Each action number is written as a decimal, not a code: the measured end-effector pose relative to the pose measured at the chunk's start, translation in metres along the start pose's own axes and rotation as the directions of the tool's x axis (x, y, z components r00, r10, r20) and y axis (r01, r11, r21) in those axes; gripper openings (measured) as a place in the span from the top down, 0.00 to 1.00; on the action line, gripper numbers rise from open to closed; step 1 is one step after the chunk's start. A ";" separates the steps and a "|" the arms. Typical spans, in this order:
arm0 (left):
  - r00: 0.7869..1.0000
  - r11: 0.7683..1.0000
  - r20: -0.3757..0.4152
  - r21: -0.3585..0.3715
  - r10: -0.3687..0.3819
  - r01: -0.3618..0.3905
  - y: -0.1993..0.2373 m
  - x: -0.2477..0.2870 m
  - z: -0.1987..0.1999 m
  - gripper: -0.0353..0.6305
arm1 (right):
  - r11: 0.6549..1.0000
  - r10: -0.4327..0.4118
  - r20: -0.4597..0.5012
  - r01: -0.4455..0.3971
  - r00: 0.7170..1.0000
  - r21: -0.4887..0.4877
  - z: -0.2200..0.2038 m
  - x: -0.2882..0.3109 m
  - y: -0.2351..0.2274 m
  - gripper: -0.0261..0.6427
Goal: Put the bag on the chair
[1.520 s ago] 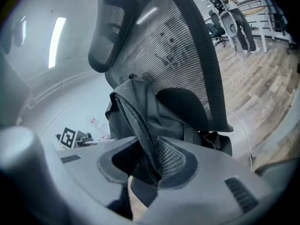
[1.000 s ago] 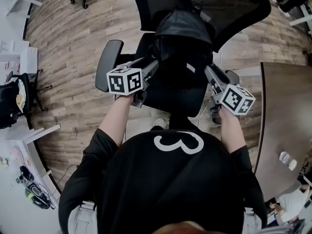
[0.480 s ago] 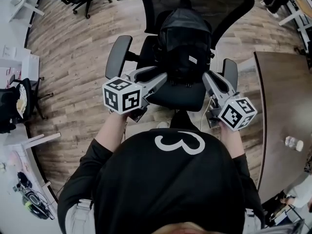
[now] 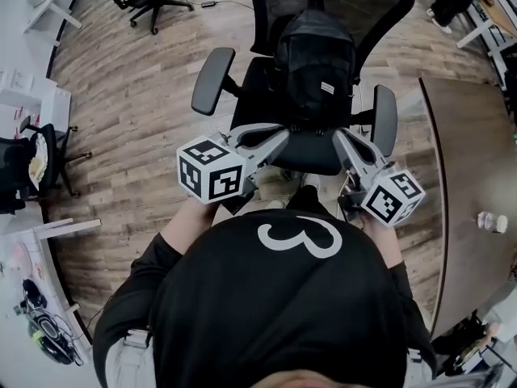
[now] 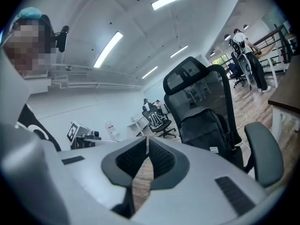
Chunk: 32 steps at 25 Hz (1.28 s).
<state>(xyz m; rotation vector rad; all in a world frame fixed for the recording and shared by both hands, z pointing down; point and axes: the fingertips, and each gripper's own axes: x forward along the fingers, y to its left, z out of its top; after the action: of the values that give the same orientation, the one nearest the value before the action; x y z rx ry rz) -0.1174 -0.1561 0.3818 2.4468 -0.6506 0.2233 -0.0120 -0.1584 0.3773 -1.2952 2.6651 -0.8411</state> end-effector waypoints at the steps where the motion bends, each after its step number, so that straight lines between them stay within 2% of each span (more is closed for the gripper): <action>1: 1.000 1.000 -0.007 0.010 -0.007 0.007 -0.007 -0.004 -0.005 0.88 | 1.000 0.015 -0.004 -0.015 1.000 0.012 -0.005 -0.003 0.007 0.91; 4: 1.000 0.999 -0.008 0.049 -0.009 0.010 -0.022 -0.017 -0.011 0.91 | 0.998 0.054 -0.018 -0.053 0.998 0.031 -0.017 -0.007 0.025 0.92; 7: 1.000 0.997 0.006 0.075 0.007 -0.007 -0.029 -0.024 -0.010 0.92 | 0.996 0.087 -0.043 -0.087 0.995 0.007 -0.024 -0.006 0.035 0.92; 17: 0.996 0.993 0.058 0.091 0.071 -0.076 -0.076 -0.032 -0.005 0.92 | 0.981 0.186 -0.095 -0.190 0.978 -0.031 -0.022 -0.039 0.071 0.92; 25: 0.997 0.994 0.066 0.095 0.044 -0.051 -0.133 -0.016 -0.012 0.92 | 0.979 0.183 -0.092 -0.190 0.979 -0.068 -0.006 -0.098 0.072 0.92; 32: 0.997 0.994 0.070 0.098 0.044 -0.051 -0.152 -0.011 -0.020 0.92 | 0.981 0.178 -0.080 -0.183 0.981 -0.060 -0.008 -0.123 0.071 0.92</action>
<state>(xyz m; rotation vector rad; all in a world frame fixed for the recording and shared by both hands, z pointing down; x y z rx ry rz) -0.0512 -0.0328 0.3191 2.5458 -0.7448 0.1964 0.0148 -0.0277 0.3271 -1.0322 2.8385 -0.7972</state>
